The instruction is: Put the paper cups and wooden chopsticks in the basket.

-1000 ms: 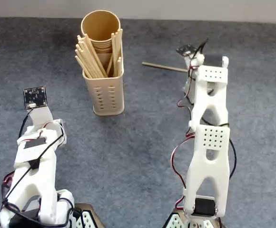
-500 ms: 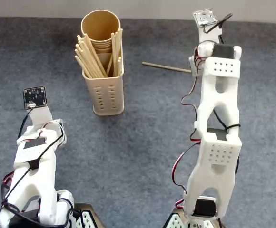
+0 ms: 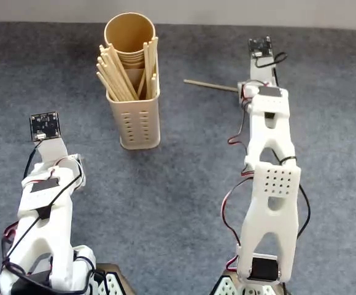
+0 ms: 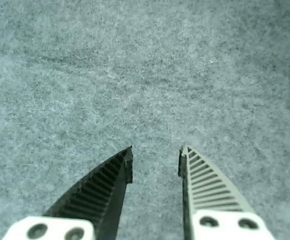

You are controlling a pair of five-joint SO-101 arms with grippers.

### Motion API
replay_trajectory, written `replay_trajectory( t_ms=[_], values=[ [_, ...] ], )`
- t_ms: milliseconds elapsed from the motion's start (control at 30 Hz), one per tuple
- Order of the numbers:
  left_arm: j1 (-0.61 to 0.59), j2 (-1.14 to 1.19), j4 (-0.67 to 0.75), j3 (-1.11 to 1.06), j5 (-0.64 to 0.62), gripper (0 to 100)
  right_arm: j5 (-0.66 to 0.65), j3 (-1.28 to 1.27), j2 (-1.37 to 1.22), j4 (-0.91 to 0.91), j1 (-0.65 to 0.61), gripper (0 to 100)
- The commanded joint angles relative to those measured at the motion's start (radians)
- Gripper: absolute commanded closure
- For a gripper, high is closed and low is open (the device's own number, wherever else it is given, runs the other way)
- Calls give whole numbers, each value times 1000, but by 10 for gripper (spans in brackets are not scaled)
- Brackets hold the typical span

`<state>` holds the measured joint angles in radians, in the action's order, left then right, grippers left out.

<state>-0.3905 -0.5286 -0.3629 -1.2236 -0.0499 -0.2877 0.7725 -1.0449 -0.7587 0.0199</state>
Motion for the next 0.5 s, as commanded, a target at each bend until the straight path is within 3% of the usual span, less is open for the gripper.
replay_trajectory(
  t_ms=[0, 233, 467],
  values=[
    [10, -18, 12, 4, 8, 822, -124, 44, 4, -326, -7, 839],
    [10, -18, 14, 4, 8, 822, -215, 410, 7, -1020, -15, 839],
    [10, -18, 15, 4, 8, 822, -147, 496, 246, -1009, 4, 839]
  ],
)
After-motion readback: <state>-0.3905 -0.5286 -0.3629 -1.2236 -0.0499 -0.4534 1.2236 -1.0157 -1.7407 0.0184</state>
